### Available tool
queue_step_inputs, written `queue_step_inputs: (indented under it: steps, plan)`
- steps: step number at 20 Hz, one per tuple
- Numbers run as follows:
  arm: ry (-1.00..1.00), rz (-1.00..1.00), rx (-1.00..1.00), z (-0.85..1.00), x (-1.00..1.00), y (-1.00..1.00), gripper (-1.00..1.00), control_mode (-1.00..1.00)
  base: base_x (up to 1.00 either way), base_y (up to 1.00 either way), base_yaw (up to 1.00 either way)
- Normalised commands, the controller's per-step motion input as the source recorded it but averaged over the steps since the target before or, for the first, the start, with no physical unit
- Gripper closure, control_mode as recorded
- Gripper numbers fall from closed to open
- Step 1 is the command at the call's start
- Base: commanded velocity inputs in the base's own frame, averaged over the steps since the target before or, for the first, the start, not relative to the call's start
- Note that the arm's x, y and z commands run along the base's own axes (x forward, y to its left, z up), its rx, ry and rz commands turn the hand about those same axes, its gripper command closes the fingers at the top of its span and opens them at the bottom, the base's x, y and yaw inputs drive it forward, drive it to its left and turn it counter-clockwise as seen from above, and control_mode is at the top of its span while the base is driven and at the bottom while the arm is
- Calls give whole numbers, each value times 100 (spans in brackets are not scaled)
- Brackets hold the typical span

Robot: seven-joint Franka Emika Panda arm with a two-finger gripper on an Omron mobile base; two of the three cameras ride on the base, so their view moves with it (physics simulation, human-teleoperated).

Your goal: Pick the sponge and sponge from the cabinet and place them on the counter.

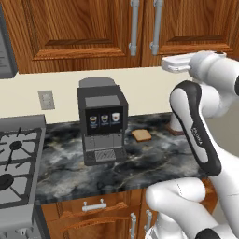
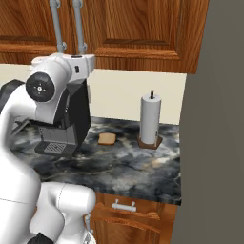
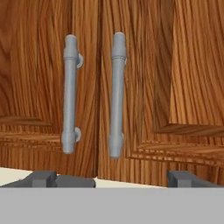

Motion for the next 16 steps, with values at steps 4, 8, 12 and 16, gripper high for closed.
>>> queue_step_inputs:
  steps: [4, 8, 12, 16]
  plan:
    - [2, -1, 3, 19, 17, 0, -100, -100, 0, 0, 0]
    - [0, -3, 1, 20, 2, 0, -100, -100, 0, 0, 0]
    - [0, -3, 0, 14, 24, 0, -100, -100, 0, 0, 0]
    - [2, -3, 0, 6, 41, 0, -100, -100, 0, 0, 0]
